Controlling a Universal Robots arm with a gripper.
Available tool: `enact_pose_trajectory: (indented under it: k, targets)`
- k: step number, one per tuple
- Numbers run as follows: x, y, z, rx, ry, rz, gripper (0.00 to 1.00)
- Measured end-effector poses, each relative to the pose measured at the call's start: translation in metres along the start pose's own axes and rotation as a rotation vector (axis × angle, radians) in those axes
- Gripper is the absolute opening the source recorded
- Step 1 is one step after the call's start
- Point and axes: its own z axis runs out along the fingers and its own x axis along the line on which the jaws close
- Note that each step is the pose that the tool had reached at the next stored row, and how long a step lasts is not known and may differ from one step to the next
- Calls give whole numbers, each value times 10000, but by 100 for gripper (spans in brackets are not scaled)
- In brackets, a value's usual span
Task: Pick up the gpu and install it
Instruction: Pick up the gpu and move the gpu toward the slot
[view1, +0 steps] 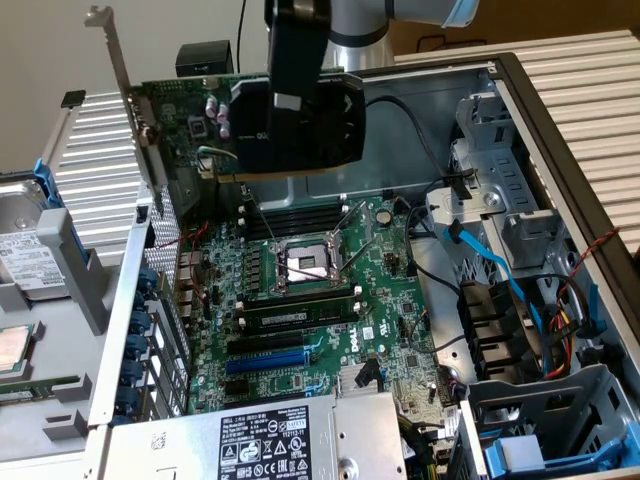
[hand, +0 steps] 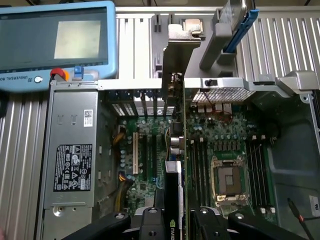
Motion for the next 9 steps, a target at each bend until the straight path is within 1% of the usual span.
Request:
enact_pose_trajectory:
  k: [3, 5, 6, 9]
  targets:
    - [6, -114, 28, -4, 3, -10, 27]
    - [5, -176, 53, -13, 17, -71, 27]
    - [5, -192, 67, -19, 29, -122, 27]
    - [4, -207, 118, -28, 74, -303, 27]
